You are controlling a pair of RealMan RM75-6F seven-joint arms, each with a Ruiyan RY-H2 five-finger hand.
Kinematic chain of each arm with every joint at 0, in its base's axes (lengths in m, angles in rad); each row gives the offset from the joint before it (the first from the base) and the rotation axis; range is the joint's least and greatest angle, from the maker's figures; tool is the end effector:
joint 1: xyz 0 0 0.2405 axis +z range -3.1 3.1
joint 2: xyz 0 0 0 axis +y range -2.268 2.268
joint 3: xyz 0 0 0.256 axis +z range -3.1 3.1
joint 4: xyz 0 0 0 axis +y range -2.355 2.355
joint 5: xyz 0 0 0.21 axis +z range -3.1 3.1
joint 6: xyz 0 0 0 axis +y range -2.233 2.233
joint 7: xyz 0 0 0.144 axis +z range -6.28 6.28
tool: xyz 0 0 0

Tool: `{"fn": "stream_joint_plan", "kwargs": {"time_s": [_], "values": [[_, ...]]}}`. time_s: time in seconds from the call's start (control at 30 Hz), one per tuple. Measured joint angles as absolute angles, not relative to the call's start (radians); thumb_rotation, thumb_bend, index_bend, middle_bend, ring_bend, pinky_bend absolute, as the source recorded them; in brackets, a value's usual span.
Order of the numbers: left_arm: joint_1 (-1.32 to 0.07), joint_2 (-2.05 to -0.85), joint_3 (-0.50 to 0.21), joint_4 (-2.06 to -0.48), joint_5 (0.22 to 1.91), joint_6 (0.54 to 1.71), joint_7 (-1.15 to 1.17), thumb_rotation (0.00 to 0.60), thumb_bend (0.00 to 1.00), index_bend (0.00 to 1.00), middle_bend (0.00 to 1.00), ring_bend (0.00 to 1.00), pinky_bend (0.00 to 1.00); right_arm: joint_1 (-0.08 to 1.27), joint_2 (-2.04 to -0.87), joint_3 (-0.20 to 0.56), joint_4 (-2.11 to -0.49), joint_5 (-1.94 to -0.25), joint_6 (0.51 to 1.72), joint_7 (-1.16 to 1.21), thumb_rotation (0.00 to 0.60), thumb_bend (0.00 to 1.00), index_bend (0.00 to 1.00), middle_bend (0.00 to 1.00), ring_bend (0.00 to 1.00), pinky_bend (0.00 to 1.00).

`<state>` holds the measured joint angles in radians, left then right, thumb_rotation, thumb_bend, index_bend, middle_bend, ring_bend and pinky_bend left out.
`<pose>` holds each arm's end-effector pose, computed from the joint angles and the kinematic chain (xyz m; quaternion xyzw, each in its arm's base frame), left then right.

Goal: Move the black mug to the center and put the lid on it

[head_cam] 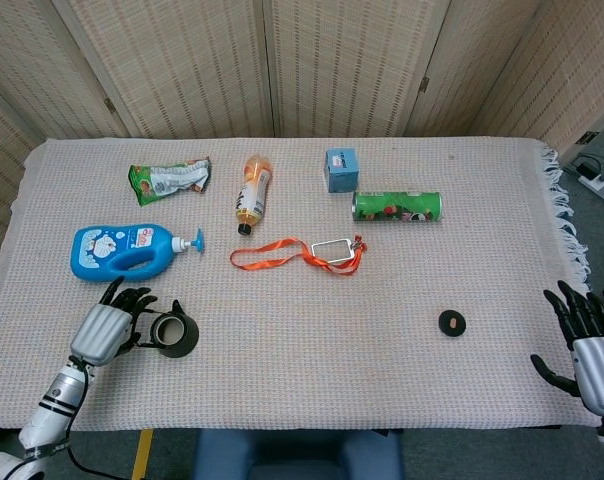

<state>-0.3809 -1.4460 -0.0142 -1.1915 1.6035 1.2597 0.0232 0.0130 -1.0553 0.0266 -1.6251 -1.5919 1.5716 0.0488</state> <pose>-0.2937 0.2688 0.0497 -0.7392 -0.2973 -0.3607 0.4849 -0.3095 -0.1535 0.1808 0.5961 -0.3707 0.4031 0.5871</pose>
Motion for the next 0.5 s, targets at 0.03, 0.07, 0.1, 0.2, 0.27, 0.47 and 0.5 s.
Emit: {"fn": "stream_joint_plan", "kwargs": {"time_s": [0.03, 0.07, 0.1, 0.2, 0.27, 0.47, 0.5], "values": [[-0.383, -1.448, -0.013, -1.189, 1.609, 1.265, 0.013, 0.6, 0.29, 0.24, 0.17, 0.2, 0.0, 0.013, -1.056, 0.027, -1.625, -1.592, 1.572, 0.049, 0.6, 0.27, 0.0, 0.0, 0.07, 0.0], [-0.386, -1.452, -0.012, -1.183, 1.615, 1.273, 0.002, 0.6, 0.29, 0.25, 0.18, 0.21, 0.0, 0.013, -1.056, 0.027, -1.624, -1.591, 1.572, 0.049, 0.6, 0.27, 0.0, 0.0, 0.07, 0.0], [-0.387, -1.454, -0.012, -1.181, 1.619, 1.277, -0.005, 0.6, 0.29, 0.27, 0.18, 0.21, 0.0, 0.012, -1.056, 0.027, -1.624, -1.59, 1.572, 0.05, 0.6, 0.27, 0.0, 0.0, 0.07, 0.0], [-0.391, -1.459, -0.009, -1.179, 1.628, 1.287, -0.032, 0.6, 0.29, 0.3, 0.19, 0.22, 0.0, 0.012, -1.056, 0.028, -1.623, -1.59, 1.573, 0.051, 0.6, 0.27, 0.0, 0.0, 0.07, 0.0], [-0.394, -1.461, -0.006, -1.182, 1.637, 1.297, -0.057, 0.6, 0.29, 0.32, 0.2, 0.22, 0.0, 0.012, -1.056, 0.028, -1.622, -1.59, 1.572, 0.053, 0.6, 0.27, 0.0, 0.0, 0.07, 0.0], [-0.411, -1.464, 0.0, -1.208, 1.672, 1.327, -0.082, 0.6, 0.34, 0.37, 0.22, 0.24, 0.0, 0.015, -1.056, 0.029, -1.619, -1.59, 1.567, 0.055, 0.6, 0.27, 0.0, 0.0, 0.07, 0.0], [-0.414, -1.464, -0.001, -1.212, 1.675, 1.329, -0.087, 0.6, 0.34, 0.38, 0.22, 0.24, 0.0, 0.015, -1.056, 0.029, -1.619, -1.59, 1.566, 0.055, 0.6, 0.27, 0.0, 0.0, 0.07, 0.0]]}}
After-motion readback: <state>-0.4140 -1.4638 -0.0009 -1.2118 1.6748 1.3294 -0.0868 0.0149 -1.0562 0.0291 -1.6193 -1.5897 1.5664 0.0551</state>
